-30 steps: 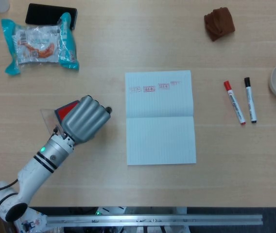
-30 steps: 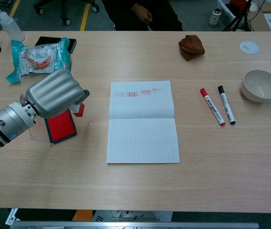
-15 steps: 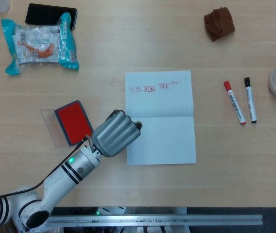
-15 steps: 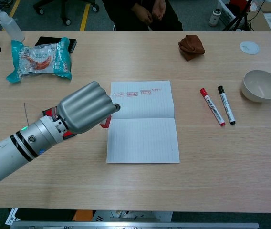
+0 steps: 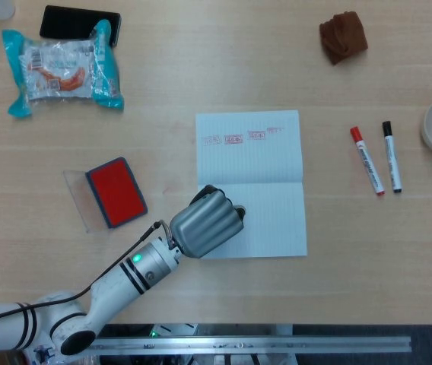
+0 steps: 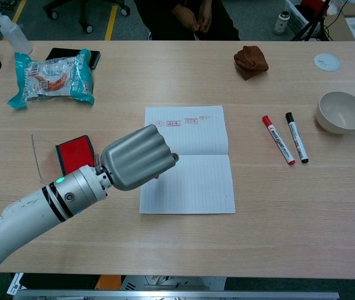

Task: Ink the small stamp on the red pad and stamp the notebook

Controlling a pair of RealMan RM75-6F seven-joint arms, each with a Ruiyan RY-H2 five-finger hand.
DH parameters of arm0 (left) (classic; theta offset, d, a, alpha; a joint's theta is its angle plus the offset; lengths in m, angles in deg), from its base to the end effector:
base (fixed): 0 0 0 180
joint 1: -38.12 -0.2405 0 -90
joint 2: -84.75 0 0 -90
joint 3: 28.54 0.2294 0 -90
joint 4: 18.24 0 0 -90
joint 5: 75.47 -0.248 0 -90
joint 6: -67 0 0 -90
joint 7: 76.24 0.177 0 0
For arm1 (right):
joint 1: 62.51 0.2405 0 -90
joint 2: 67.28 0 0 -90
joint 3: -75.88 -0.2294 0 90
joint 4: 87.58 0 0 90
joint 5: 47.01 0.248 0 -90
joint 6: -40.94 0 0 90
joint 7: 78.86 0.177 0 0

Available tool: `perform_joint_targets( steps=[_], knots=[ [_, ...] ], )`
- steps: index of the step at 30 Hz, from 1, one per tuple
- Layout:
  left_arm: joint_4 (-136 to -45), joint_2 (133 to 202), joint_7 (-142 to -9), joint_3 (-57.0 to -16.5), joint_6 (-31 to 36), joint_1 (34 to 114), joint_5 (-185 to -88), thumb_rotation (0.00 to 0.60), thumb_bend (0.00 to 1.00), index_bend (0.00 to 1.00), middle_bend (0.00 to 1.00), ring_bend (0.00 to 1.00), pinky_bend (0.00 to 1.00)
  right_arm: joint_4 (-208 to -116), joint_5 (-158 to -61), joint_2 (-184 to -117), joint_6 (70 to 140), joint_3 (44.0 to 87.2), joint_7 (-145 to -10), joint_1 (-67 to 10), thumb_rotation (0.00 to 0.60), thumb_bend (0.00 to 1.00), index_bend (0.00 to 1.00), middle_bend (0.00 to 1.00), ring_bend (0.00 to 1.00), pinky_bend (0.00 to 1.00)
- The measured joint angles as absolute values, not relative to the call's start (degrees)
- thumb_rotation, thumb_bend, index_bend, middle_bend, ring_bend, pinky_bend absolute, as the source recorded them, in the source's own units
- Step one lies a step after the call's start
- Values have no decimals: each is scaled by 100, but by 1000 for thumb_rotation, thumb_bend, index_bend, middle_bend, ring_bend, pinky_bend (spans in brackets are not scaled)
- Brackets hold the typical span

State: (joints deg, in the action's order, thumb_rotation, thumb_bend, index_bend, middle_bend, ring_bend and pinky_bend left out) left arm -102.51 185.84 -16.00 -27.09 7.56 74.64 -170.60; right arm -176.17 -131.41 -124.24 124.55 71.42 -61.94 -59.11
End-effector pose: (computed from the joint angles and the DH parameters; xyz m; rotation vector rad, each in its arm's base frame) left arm -0.0588 0.2218 -0.1425 -2.2283 0.1752 -0.8183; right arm -0.3378 -0.2157 0.1666 1.2863 -0.9955 0.9676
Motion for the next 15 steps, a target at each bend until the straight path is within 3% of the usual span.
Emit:
perform_joint_targets(
  steps=[15],
  knots=[
    [-9388,19166,-1591,-2861,993,7671,-16999,600,246,605,1000,1000,1000,-17589,-13098,-12413,12442,7134,-6176,-5931,600,293,400,386,325,381]
  ],
)
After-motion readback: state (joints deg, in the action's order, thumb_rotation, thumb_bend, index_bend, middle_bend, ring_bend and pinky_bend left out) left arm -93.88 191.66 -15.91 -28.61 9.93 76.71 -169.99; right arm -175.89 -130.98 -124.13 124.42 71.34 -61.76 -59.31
